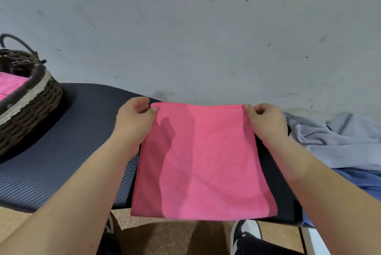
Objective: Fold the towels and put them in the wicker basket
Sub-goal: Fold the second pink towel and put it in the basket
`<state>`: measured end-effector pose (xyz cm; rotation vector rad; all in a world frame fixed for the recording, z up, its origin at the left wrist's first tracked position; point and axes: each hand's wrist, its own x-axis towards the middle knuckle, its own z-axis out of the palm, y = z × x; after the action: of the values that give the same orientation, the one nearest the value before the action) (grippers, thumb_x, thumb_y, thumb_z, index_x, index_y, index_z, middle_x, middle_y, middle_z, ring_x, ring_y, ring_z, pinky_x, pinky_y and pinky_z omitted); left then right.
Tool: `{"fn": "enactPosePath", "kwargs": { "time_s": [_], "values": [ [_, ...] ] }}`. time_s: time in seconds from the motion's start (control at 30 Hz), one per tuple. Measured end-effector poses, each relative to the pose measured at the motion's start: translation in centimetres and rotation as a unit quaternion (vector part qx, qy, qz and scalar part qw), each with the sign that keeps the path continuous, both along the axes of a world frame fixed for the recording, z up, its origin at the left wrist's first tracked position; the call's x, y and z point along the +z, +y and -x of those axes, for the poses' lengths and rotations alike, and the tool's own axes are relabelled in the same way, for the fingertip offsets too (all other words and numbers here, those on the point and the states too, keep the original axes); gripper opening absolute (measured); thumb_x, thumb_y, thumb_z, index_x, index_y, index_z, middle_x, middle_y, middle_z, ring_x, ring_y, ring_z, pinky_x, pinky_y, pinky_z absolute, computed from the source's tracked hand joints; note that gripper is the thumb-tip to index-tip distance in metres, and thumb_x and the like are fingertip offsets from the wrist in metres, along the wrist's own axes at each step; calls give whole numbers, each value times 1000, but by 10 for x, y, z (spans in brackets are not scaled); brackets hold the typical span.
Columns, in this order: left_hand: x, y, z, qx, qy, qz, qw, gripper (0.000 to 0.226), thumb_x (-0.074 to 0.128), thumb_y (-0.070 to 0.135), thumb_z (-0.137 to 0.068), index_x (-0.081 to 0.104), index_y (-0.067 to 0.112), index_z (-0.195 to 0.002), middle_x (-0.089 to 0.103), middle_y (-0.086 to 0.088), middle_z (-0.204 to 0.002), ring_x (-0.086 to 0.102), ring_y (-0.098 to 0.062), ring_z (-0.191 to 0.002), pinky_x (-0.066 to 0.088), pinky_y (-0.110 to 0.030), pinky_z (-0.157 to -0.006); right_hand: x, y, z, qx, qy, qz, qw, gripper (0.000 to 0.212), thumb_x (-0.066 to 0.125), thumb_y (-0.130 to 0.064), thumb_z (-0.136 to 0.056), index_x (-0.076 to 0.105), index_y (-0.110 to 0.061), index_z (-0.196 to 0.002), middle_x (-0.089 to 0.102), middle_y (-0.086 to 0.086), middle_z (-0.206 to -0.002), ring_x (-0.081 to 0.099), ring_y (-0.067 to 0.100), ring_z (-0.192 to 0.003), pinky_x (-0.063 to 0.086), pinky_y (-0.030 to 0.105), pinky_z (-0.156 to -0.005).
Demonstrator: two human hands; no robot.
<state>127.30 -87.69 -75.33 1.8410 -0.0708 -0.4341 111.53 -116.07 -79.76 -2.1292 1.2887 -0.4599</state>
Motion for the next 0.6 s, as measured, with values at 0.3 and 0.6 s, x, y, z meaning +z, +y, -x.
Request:
{"fn": "enactPosePath", "kwargs": {
  "time_s": [0.3,0.6],
  "values": [
    [-2,29,59,-260,-273,-195,906,36,66,23,-97,64,15,-132,63,-3,-135,57,-20,-129,44,-39,-113,58,70,6,285,96,3,954,26,57,-34,-100,72,-13,-94,74,5,-92,69,28,-89,55,38,-81],
    [-45,77,96,-429,-343,-367,751,76,3,70,-98,-9,31,-163,-20,1,-170,-26,-20,-156,-7,-42,-129,40,156,90,375,373,-34,848,78,16,-72,-101,-19,-37,-162,-35,1,-167,-33,22,-153,-14,44,-127]
  ]
}}
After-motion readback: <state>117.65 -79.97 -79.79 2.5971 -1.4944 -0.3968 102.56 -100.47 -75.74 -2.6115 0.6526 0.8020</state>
